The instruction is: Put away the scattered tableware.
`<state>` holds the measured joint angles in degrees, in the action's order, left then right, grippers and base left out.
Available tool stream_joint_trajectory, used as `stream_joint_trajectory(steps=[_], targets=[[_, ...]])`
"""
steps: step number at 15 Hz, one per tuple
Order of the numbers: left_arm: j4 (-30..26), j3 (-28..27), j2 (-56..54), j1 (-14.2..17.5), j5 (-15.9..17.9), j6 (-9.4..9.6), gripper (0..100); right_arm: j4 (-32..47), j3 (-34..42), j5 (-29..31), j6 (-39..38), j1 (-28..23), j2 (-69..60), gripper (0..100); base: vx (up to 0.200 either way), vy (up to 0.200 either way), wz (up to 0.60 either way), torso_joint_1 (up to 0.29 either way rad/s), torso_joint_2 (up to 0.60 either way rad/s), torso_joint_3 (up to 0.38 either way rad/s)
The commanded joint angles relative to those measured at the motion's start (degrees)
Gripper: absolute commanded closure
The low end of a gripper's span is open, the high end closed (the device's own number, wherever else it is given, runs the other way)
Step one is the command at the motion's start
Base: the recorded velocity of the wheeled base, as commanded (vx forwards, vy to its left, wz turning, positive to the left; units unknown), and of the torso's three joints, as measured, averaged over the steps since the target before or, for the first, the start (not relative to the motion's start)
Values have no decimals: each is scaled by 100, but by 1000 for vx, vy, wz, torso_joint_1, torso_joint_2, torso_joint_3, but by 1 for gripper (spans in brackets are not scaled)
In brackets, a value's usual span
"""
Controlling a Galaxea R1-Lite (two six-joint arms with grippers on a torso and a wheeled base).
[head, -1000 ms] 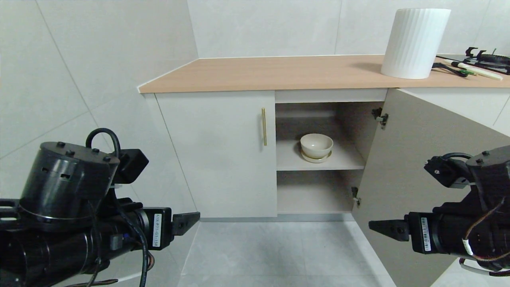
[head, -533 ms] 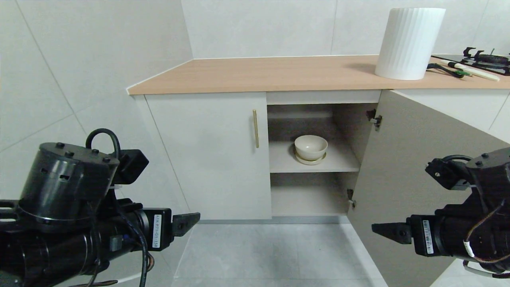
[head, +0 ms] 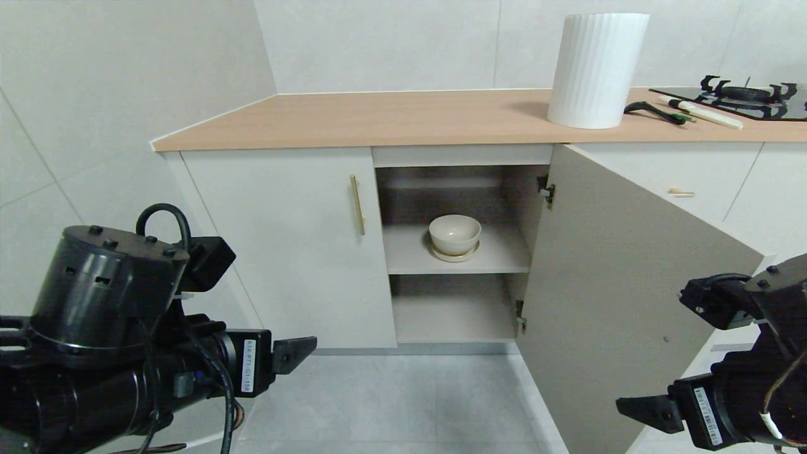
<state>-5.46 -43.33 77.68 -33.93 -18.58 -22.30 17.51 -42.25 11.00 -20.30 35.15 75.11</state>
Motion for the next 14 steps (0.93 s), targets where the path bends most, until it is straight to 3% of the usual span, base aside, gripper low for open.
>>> stream_joint_trajectory(steps=[1,4,6,10,12,14], targets=[[1,8,10,9,-5,-3,0,253,-81,-1,43,1,-172,0,0,0,0,0,0,0],[1,8,19,9,-5,-3,0,1194,-380,-1,307,-8,-567,0,0,0,0,0,0,0],[1,8,10,9,-5,-3,0,1598,-600,113,316,-271,-655,0,0,0,0,0,0,0],[1,17,19,9,-5,-12,0,1756,-732,307,905,-1432,-673,0,0,0,0,0,0,0],[1,26,37,9,-5,-3,0,1721,-758,482,1388,-2284,-620,0,0,0,0,0,0,0],[1,26,37,9,-5,-12,0,1677,-802,482,1643,-2715,-620,0,0,0,0,0,0,0]])
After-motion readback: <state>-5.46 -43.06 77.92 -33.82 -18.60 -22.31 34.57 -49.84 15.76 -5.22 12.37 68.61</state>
